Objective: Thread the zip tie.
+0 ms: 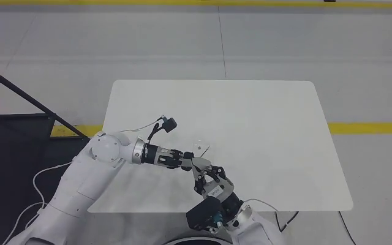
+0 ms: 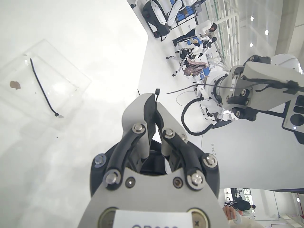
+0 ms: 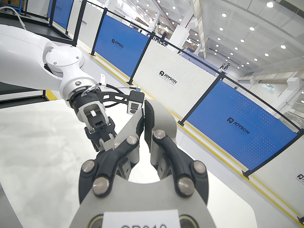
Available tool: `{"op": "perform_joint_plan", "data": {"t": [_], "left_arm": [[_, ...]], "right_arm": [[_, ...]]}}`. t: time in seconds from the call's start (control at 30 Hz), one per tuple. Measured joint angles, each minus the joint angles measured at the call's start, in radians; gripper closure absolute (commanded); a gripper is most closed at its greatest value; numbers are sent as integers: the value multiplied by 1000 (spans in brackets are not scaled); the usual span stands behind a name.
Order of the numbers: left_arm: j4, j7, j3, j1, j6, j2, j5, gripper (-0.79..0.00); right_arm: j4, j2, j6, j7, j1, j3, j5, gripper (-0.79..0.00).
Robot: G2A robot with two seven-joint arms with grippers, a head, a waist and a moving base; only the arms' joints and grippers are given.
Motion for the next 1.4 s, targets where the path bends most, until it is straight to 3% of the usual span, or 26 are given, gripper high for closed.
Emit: {"op": "perform_joint_plan", "data": {"t": [1.4], "left_arm": [[0, 0, 0, 0, 0, 0, 0, 0]], "right_arm": [[13, 27, 49, 65, 42, -36, 7, 0]]}}
